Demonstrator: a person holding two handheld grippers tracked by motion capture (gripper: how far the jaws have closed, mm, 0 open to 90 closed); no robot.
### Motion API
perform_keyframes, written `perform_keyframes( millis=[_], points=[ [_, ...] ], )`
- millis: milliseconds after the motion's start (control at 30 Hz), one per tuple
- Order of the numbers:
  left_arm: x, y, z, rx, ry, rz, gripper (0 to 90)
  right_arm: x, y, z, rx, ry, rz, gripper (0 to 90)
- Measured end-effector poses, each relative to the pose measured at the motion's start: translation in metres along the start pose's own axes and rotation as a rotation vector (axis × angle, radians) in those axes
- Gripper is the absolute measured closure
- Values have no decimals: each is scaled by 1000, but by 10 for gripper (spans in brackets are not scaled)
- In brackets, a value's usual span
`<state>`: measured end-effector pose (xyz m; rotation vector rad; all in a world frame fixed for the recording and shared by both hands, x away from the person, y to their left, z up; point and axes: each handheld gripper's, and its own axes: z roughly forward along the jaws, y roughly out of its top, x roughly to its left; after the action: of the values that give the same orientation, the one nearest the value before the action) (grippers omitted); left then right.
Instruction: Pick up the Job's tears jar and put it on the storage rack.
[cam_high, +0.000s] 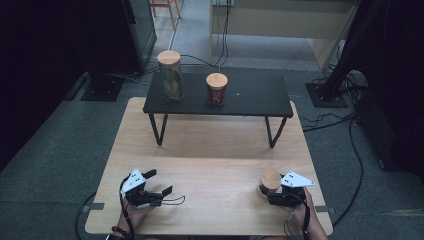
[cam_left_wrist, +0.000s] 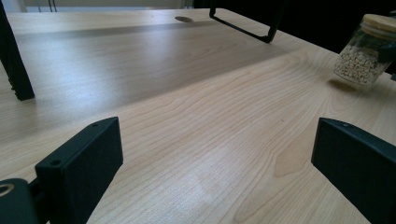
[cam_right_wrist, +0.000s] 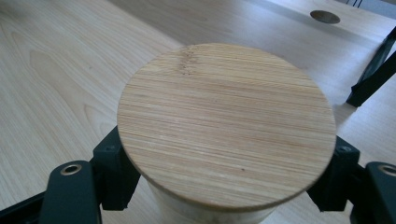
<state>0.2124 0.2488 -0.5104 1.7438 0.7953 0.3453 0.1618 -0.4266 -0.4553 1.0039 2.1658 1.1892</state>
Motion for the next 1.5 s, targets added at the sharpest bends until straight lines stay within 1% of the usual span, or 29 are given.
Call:
perform_keyframes(
  millis=[100, 233, 433, 767, 800, 867, 1000, 1300, 1500],
  points=[
    [0, 0, 0, 0, -1, 1, 21, 0, 8, -1, -5, -2, 1, 255],
    [0, 0, 0, -2, -1, 2, 21, -3, 18, -3, -6, 6, 18, 255],
    [0, 0, 0, -2, -2, 2, 21, -5, 36, -7, 0, 3, 14, 255],
    [-1, 0, 0, -3, 1, 2, 21, -8, 66, -15, -18, 9, -3, 255],
    [-1, 0, 0, -3, 2, 2, 21, -9, 68, -15, -20, 11, 2, 255],
    [-1, 0, 0, -3, 2, 3, 21, -10, 74, -15, -19, 9, -6, 255],
    [-2, -1, 0, -3, 2, 3, 21, -12, 87, -15, -23, 8, 2, 255],
    [-2, -2, 0, -9, 2, 1, 21, -14, 113, -16, -29, 2, -10, 256],
    [-2, -1, 0, -7, 2, 5, 21, -17, 126, -16, -33, -3, -1, 255]
  ],
)
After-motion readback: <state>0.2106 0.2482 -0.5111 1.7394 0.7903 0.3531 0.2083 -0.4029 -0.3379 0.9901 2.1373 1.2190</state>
